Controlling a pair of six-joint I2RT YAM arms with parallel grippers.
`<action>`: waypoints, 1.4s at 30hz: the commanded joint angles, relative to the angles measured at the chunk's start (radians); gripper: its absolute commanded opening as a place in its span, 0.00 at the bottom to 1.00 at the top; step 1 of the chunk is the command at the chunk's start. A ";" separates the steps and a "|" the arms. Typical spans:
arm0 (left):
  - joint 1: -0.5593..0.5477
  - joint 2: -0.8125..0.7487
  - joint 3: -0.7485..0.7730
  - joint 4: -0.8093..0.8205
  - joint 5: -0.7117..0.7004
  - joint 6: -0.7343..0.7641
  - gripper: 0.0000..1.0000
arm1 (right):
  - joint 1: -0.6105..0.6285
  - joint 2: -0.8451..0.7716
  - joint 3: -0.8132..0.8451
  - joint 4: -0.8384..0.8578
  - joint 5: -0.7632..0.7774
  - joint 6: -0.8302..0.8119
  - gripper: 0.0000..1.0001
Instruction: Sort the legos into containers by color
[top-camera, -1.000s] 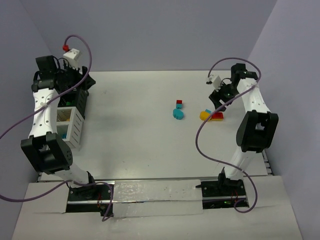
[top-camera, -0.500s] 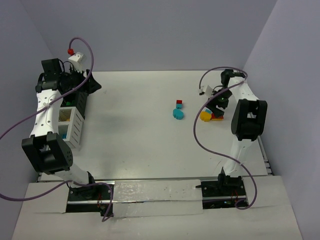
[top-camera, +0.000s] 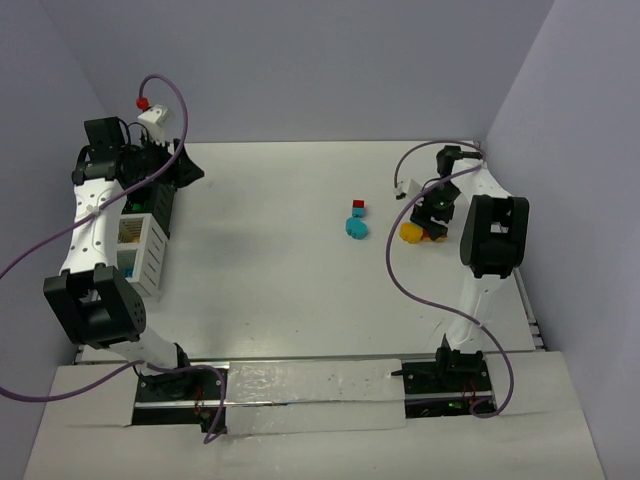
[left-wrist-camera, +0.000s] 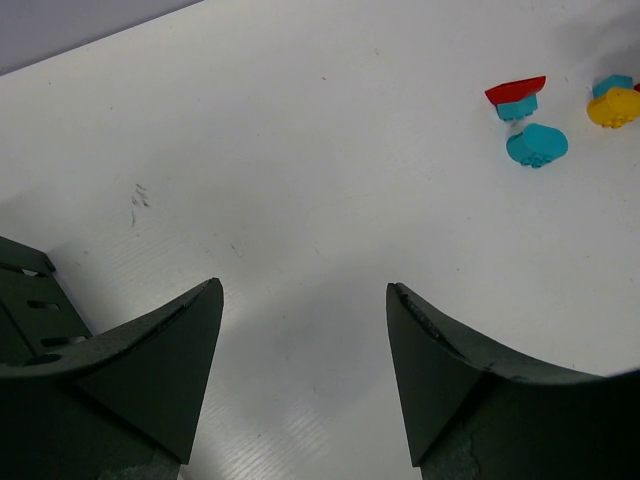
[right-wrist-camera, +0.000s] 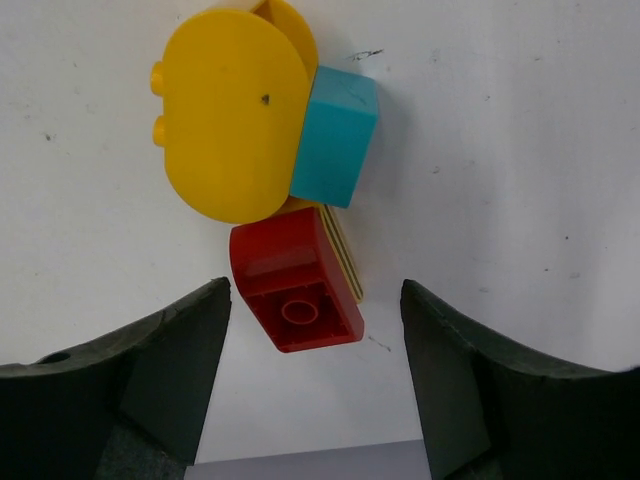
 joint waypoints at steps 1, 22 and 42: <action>-0.004 -0.004 0.011 0.001 0.028 0.006 0.75 | 0.007 -0.001 -0.009 0.032 0.012 -0.028 0.53; -0.008 -0.040 -0.007 0.063 0.185 -0.094 0.79 | -0.042 -0.176 0.213 -0.144 -0.264 0.182 0.00; -0.287 -0.178 -0.223 0.494 0.512 -0.555 0.86 | 0.491 -0.421 0.022 0.827 -0.900 1.405 0.00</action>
